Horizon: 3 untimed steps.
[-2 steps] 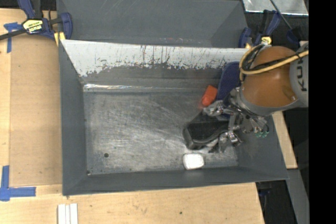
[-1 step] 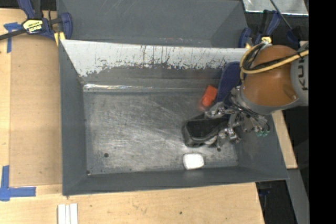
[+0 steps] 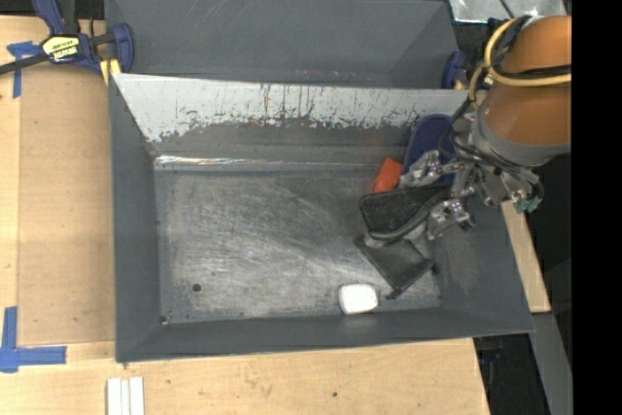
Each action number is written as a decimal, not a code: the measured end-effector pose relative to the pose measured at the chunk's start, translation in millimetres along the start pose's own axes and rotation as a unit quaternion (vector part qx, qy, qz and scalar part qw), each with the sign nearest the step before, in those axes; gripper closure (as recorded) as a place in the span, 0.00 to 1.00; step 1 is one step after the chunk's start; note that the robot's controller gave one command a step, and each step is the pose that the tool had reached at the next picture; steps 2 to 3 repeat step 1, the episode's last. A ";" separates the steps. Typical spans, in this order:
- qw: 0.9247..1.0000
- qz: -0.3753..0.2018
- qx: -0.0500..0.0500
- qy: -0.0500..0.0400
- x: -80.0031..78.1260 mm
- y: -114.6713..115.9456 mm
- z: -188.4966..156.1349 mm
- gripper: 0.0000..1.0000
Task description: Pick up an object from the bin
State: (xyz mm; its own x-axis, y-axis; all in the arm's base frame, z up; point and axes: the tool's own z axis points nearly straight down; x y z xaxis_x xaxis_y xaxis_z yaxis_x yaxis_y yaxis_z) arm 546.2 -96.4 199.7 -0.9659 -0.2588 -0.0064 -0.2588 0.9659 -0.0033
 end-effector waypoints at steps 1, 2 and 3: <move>0.992 -0.126 0.001 0.001 -23.8 -68.9 -69.0 1.00; 0.992 -0.126 0.001 0.001 -23.8 -68.9 -69.0 1.00; 0.992 -0.126 0.001 0.001 -23.8 -68.9 -69.0 1.00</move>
Offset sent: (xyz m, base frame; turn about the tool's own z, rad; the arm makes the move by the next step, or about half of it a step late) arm 0.0399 -0.0573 0.0696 -0.2578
